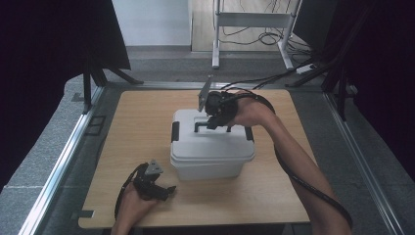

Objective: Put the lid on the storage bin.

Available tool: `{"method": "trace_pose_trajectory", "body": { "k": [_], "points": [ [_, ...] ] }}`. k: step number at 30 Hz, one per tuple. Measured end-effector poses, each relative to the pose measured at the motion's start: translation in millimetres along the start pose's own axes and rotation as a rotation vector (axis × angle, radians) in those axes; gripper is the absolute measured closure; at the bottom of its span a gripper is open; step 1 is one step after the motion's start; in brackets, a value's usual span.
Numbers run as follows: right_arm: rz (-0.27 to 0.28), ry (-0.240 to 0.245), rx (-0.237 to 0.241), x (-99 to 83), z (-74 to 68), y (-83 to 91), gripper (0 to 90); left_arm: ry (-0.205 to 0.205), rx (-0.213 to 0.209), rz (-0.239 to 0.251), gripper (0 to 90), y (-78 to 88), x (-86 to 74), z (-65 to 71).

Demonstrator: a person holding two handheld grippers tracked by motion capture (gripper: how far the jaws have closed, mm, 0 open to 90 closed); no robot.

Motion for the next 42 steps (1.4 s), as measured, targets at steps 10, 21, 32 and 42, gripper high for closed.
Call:
{"method": "trace_pose_trajectory", "body": {
  "k": [10,21,32,42],
  "points": [
    [-0.039,0.019,0.021,12.7,4.4,-23.9,83.6,0.001,0.000,0.001,0.0,0.0,0.0,0.1],
    [-0.072,0.002,0.032,2.7,7.3,-40.2,83.4,-0.001,-0.002,-0.001,0.0,0.1,-0.1,0.0],
    [-0.042,-0.018,0.054,1.6,4.0,-45.5,76.9,-0.001,-0.002,-0.001,0.0,0.1,-0.1,0.0],
    [0.022,-0.031,-0.026,3.2,-2.9,-36.0,39.3,0.001,-0.001,0.000,0.2,0.4,-0.1,-0.1]
  ]
}}
Point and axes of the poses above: each handheld gripper's, and its own axes: y roughly backward along the jaws, x roughly out of its top, z roughly to its right, the point moved 7 cm from there along -y, roughly forward along the jaws, and after that the axes turned 7 degrees about x, right-handed, at the moved point
